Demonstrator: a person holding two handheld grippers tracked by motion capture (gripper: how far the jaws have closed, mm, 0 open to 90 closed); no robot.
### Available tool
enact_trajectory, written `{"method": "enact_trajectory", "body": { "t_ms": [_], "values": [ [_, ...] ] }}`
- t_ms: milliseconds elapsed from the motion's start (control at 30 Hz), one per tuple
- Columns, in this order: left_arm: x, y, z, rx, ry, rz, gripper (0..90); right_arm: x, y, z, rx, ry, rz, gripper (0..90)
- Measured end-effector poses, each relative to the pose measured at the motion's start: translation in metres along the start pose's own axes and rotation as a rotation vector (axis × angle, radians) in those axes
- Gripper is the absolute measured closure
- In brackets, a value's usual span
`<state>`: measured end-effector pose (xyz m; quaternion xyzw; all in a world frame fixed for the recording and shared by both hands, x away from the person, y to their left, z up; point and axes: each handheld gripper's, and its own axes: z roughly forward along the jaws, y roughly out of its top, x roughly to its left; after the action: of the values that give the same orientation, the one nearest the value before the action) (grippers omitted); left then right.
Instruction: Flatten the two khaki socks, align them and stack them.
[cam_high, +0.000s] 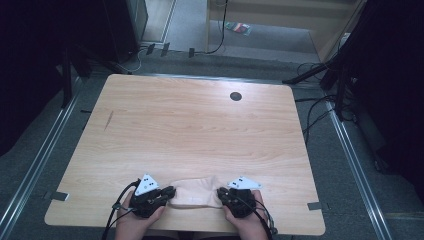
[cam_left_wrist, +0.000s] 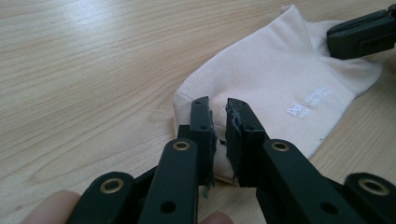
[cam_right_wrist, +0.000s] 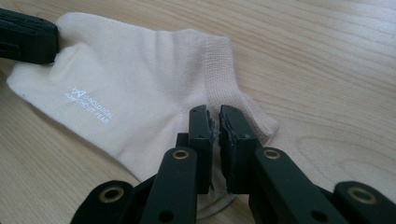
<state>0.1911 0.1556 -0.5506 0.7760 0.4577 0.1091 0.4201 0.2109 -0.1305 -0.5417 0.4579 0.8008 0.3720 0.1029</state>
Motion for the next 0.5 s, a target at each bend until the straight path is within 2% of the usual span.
{"method": "enact_trajectory", "body": {
  "t_ms": [67, 133, 200, 267, 400, 433, 500],
  "values": [
    [-0.001, 0.0, 0.0, -0.001, 0.002, 0.008, 80.0, 0.001, 0.0, 0.0, 0.001, -0.005, 0.003, 83.0],
    [-0.001, 0.0, 0.0, -0.014, -0.021, 0.012, 73.8, 0.001, 0.0, -0.001, -0.001, 0.002, 0.006, 77.1],
    [0.0, 0.0, -0.003, -0.051, -0.045, 0.015, 64.9, 0.001, 0.001, -0.003, -0.025, 0.005, 0.009, 67.9],
    [0.002, 0.001, -0.006, -0.102, -0.078, -0.004, 57.5, -0.002, 0.002, -0.007, -0.066, 0.023, 0.012, 60.7],
    [0.009, 0.005, -0.018, -0.201, -0.044, -0.027, 40.0, -0.013, 0.004, -0.015, -0.174, 0.095, 0.073, 45.6],
    [0.011, 0.006, -0.02, -0.217, -0.018, -0.04, 35.4, -0.016, 0.005, -0.017, -0.2, 0.097, 0.084, 42.1],
    [0.018, 0.008, -0.024, -0.211, -0.007, -0.079, 21.9, -0.02, 0.005, -0.019, -0.241, 0.077, 0.067, 32.7]
  ]
}}
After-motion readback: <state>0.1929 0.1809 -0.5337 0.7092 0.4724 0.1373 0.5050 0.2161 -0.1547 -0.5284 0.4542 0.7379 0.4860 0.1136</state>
